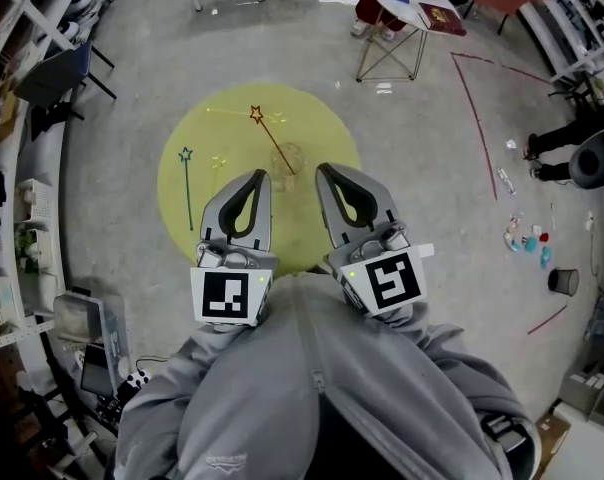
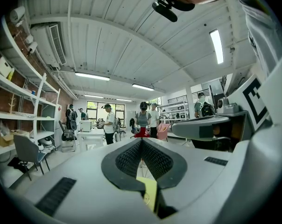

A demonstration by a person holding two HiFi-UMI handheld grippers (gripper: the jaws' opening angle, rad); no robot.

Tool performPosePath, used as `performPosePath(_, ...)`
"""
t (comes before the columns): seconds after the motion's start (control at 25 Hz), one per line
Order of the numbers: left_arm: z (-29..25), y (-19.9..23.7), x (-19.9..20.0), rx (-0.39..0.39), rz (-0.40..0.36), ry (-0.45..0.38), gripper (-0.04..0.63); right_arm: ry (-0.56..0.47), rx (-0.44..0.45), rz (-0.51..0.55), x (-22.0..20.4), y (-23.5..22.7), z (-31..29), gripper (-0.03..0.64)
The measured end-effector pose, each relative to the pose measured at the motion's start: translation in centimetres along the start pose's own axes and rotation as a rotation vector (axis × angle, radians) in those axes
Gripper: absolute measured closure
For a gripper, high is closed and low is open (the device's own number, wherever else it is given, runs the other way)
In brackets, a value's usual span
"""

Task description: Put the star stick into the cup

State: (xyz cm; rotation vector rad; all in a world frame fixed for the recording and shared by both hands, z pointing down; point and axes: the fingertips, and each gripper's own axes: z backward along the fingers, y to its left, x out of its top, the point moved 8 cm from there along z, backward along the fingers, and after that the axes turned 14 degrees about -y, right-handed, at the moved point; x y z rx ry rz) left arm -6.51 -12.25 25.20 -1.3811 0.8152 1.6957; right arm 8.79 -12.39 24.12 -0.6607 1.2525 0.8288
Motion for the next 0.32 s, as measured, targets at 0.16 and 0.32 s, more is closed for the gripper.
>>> performPosePath(0.16, 0.21, 0.1, -0.21, 0.0, 0.005, 0.003, 0.578, 0.008, 0.008, -0.007, -0.27, 0.17, -0.07, 0.583)
performPosePath(0.32, 0.22, 0.71, -0.43, 0.004, 0.007, 0.008, 0.578, 0.011, 0.019, -0.011, -0.58, 0.49, -0.62, 0.584)
